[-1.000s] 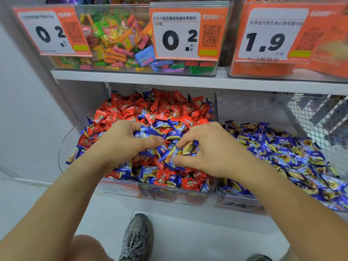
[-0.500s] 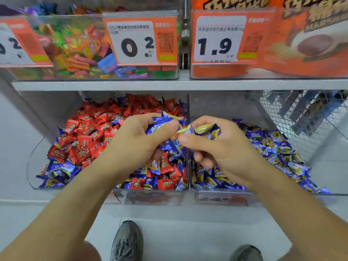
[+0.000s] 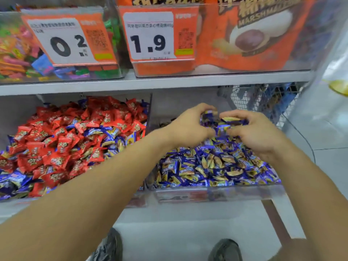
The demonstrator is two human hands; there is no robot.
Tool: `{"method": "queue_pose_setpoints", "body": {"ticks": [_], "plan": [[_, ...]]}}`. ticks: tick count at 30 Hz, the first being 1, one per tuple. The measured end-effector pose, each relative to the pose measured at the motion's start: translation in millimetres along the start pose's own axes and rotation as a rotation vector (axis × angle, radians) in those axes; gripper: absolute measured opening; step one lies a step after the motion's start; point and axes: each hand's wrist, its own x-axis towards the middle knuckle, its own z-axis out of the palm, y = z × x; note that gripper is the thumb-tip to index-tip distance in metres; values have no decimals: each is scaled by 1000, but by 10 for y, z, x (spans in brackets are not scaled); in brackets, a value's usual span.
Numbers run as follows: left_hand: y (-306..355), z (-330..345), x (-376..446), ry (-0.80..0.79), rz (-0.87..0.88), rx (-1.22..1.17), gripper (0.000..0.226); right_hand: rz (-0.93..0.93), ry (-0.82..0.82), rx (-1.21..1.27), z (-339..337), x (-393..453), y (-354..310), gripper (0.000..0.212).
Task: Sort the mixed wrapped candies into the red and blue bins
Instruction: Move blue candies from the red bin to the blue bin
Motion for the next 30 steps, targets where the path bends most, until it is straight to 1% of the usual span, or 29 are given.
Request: {"method": "queue_pose_setpoints", "body": {"ticks": [1,2,3,4,6,7,8,10,12,13,15,16,17,19,20,22,24,25,27,30], "plan": [[-37,33,29,-29,-12,44,62,13,16,3,-38,35,6,47],[-83,36,30,-29,-5,161,68,24,26,18,-73,68,5,49],[-125,7,-15,7,26,298,66,27,30,27,-102,101,7,50],[-169,-47,-104,80,81,415,57,20,25,17,-124,120,3,49],[-245,-230,-381,250,242,562,29,-22,5,-125,-142,151,-16,45],[-278,-352,-549,299,284,591,17,-52,-4,-237,-127,152,-28,43],[-336,-488,-711,326,280,605,9,-87,-5,-337,-84,145,-51,40],[-497,-760,-998,352,175,626,5,-192,18,-438,100,107,-131,26],[-741,-977,-1225,303,-10,675,6,-330,24,-415,389,29,-235,14],[-860,-1047,-1323,244,-99,732,17,-393,6,-379,563,-35,-300,12],[-1076,-1119,-1480,79,-256,837,45,-539,-52,-322,925,-227,-466,14],[-1164,-1128,-1533,32,-300,846,53,-629,-89,-309,1094,-332,-546,14],[-1238,-1129,-1573,32,-299,831,58,-715,-134,-316,1255,-420,-601,13],[-1351,-1116,-1608,90,-217,806,58,-829,-259,-379,1536,-515,-645,16],[-1376,-1110,-1610,109,-179,806,56,-850,-331,-450,1644,-517,-637,22],[-1389,-1110,-1623,122,-132,811,48,-824,-439,-671,1783,-473,-608,37],[-1394,-1136,-1667,123,-123,780,39,-767,-466,-860,1836,-419,-624,46],[-1405,-1156,-1696,130,-121,758,35,-756,-467,-901,1851,-398,-650,48],[-1437,-1194,-1746,166,-93,712,29,-759,-468,-930,1889,-356,-706,46],[-1465,-1225,-1806,201,-73,669,27,-743,-526,-900,1936,-326,-761,28]]}}
